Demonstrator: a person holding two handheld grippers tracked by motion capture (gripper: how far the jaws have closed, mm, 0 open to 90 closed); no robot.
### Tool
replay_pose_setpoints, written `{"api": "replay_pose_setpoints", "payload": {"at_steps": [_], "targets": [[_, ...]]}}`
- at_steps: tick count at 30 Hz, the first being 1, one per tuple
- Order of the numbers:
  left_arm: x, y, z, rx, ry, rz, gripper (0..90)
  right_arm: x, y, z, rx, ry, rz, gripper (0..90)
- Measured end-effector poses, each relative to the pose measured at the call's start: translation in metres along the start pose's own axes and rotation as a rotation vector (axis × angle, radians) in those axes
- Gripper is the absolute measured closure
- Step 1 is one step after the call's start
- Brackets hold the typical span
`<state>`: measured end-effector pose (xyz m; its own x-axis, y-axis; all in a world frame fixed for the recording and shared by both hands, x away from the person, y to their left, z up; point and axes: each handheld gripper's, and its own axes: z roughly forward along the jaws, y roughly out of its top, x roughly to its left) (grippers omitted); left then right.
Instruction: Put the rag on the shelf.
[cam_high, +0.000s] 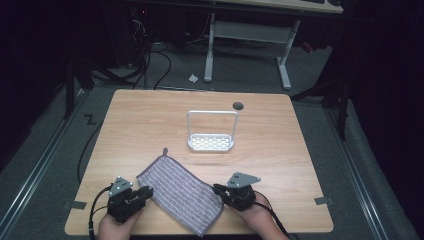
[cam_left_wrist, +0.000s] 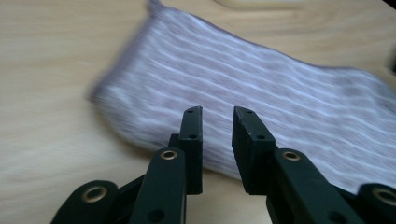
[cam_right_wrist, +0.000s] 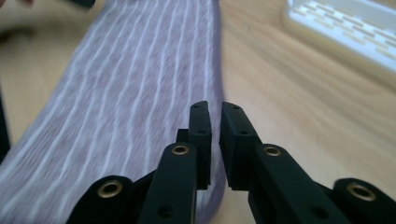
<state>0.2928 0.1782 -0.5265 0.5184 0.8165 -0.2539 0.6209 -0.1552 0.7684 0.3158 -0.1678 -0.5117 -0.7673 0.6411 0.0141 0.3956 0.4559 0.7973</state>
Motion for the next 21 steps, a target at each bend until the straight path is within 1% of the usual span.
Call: {"api": "replay_pose_setpoints", "payload": {"at_steps": [2, 4, 5, 6, 7, 8, 10, 11, 13, 15, 16, 17, 18, 20, 21], "targets": [[0.000, -0.001, 0.005, 0.021, 0.030, 0.021, 74.0, -0.002, 0.010, 0.016, 0.031, -0.001, -0.018, 85.4], [0.005, 0.001, 0.011, 0.033, 0.065, 0.031, 74.0, 0.001, 0.014, 0.031, 0.067, 0.000, -0.041, 86.4], [0.009, 0.003, 0.014, 0.042, 0.066, 0.023, 74.0, 0.003, 0.012, 0.035, 0.078, 0.007, -0.034, 86.7], [0.013, 0.005, 0.017, 0.048, 0.058, 0.010, 74.0, 0.005, 0.009, 0.039, 0.094, 0.012, -0.037, 86.7], [0.017, 0.008, 0.021, 0.047, 0.043, -0.005, 73.9, 0.008, 0.005, 0.040, 0.106, 0.009, -0.053, 86.8], [0.020, 0.011, 0.025, 0.046, 0.030, -0.014, 73.6, 0.012, 0.001, 0.039, 0.105, 0.008, -0.063, 86.8], [0.020, 0.017, 0.033, 0.045, 0.025, -0.016, 73.4, 0.016, -0.007, 0.031, 0.091, 0.019, -0.042, 86.9], [0.019, 0.020, 0.037, 0.047, 0.014, -0.012, 73.4, 0.018, -0.012, 0.026, 0.087, 0.023, -0.032, 86.9], [0.014, 0.025, 0.045, 0.052, -0.005, -0.003, 73.4, 0.027, -0.023, 0.014, 0.079, 0.033, -0.019, 87.0], [0.008, 0.029, 0.054, 0.056, -0.038, -0.010, 73.2, 0.035, -0.033, 0.002, 0.076, 0.041, -0.006, 86.8], [0.005, 0.031, 0.057, 0.058, -0.044, -0.001, 72.4, 0.038, -0.036, -0.003, 0.074, 0.046, 0.002, 85.6], [0.001, 0.033, 0.059, 0.059, -0.044, 0.009, 71.0, 0.040, -0.038, -0.008, 0.065, 0.043, 0.010, 83.9], [-0.003, 0.033, 0.059, 0.055, -0.048, 0.011, 68.3, 0.040, -0.037, -0.012, 0.052, 0.038, 0.013, 82.7], [-0.007, 0.032, 0.052, 0.045, -0.083, -0.007, 60.0, 0.036, -0.029, -0.013, 0.021, 0.011, 0.012, 81.7], [-0.009, 0.030, 0.047, 0.030, -0.097, -0.008, 58.8, 0.031, -0.023, -0.011, 0.008, 0.001, 0.016, 81.6]]}}
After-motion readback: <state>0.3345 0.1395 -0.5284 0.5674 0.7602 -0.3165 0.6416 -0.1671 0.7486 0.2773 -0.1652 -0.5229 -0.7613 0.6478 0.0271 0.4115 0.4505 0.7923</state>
